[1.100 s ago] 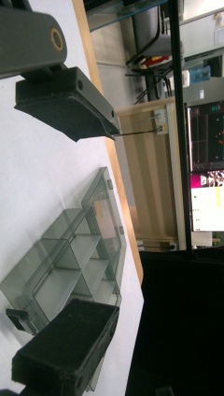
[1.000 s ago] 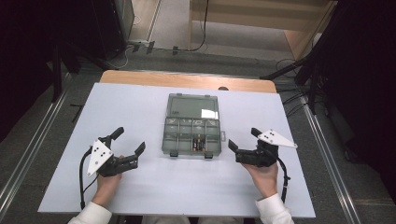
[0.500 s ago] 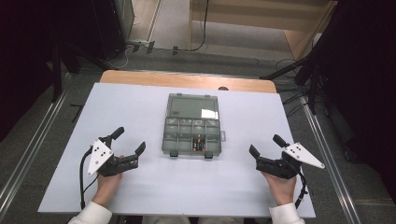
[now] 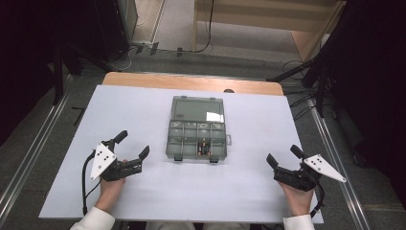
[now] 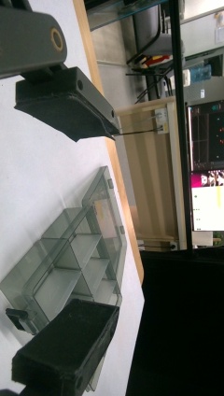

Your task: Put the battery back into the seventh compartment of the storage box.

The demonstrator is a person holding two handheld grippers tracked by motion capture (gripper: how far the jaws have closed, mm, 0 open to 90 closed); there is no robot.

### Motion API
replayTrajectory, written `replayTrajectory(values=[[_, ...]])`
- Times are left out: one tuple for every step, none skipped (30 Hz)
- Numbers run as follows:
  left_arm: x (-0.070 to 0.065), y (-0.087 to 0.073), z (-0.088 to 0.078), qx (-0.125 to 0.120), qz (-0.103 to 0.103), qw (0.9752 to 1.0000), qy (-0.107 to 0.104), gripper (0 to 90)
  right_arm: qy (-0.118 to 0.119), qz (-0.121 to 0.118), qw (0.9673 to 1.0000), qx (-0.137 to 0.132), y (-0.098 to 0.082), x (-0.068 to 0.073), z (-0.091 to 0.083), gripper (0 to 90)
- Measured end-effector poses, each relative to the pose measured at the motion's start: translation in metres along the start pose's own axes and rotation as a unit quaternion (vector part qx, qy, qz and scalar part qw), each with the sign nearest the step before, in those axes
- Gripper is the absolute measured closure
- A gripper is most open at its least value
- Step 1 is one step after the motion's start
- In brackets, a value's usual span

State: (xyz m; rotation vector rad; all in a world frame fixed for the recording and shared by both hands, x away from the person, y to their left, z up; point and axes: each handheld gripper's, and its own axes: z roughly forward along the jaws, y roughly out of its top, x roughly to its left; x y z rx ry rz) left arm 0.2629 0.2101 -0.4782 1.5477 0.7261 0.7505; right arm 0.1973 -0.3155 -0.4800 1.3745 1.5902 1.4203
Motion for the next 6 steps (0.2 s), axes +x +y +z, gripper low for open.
replayTrajectory(values=[[0.0000, 0.0001, -0.0002, 0.000, 0.001, 1.0000, 0.000, 12.1, -0.001, -0.001, 1.0000, 0.003, -0.0003, -0.0001, 0.0009, 0.1], [0.0000, 0.0001, -0.0003, -0.001, 0.001, 1.0000, 0.000, 12.1, -0.002, -0.001, 1.0000, 0.004, -0.0006, 0.0001, 0.0013, 0.0], [0.0000, 0.0002, -0.0005, -0.001, 0.001, 1.0000, 0.000, 12.1, -0.001, -0.002, 1.0000, 0.005, -0.0006, 0.0000, 0.0016, 0.0], [0.0002, 0.0002, -0.0006, 0.000, 0.001, 1.0000, 0.000, 12.1, -0.001, -0.002, 1.0000, 0.005, -0.0006, 0.0001, 0.0018, 0.1], [0.0005, 0.0003, -0.0008, 0.001, 0.002, 1.0000, 0.000, 12.1, -0.001, -0.002, 1.0000, 0.005, -0.0006, 0.0003, 0.0018, 0.1], [0.0007, 0.0004, -0.0009, 0.000, 0.001, 1.0000, 0.000, 12.1, 0.000, -0.002, 1.0000, 0.005, -0.0006, 0.0004, 0.0018, 0.0]])
